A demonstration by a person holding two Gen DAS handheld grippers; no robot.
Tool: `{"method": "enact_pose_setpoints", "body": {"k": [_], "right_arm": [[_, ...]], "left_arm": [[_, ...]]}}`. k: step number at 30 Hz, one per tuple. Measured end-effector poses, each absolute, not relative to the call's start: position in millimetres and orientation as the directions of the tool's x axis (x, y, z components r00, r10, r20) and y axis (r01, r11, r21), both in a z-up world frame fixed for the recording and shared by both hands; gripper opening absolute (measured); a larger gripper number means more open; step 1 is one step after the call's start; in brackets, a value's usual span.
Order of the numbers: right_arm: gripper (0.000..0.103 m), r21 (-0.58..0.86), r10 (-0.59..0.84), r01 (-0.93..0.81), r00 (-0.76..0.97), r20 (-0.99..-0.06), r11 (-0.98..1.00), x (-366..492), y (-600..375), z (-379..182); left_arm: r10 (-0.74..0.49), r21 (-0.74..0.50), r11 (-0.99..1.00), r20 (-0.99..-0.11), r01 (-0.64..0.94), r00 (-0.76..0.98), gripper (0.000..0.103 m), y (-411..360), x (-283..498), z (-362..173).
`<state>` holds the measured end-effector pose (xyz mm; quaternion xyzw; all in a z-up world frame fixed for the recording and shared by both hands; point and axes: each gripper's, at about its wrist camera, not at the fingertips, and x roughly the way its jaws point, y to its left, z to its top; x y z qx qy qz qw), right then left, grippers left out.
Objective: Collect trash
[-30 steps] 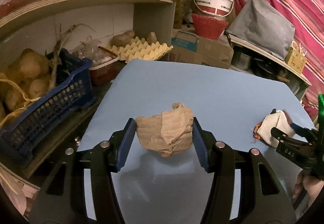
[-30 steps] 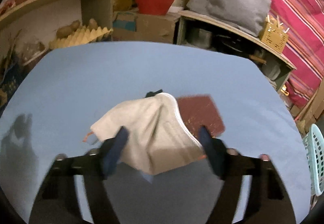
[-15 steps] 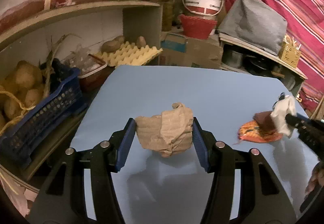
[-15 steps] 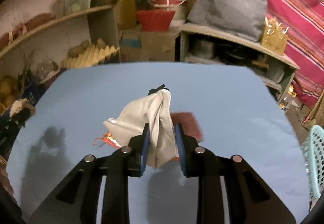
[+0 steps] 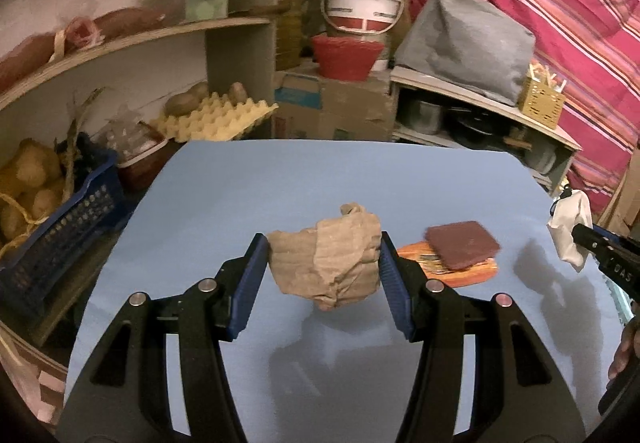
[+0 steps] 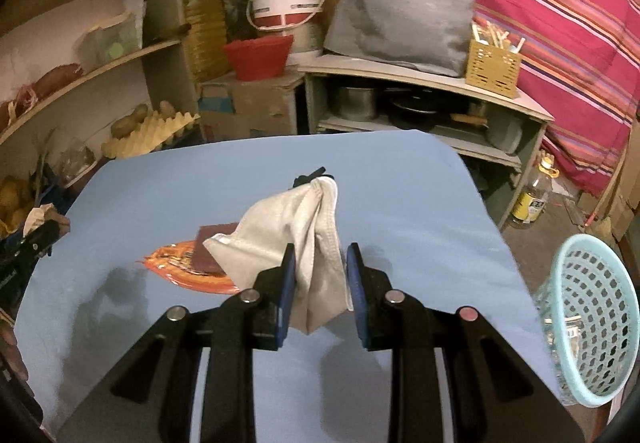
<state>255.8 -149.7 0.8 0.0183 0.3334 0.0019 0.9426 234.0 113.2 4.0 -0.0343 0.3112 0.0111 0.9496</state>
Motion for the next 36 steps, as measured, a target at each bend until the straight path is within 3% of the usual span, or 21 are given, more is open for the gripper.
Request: {"method": "enact_pose_setpoints", "body": {"k": [30, 36], "right_arm": [[0.026, 0.069, -0.206, 0.304, 0.78, -0.591, 0.95, 179, -385, 19], [0.026, 0.088, -0.228, 0.34, 0.779, -0.584, 0.936, 163, -418, 18]], "left_arm": [[-0.215, -0.06, 0.974, -0.568, 0.22, 0.794, 0.054, -118, 234, 20], [-0.261, -0.066, 0.96, -0.558, 0.272, 0.787, 0.048, -158, 231, 22]]}}
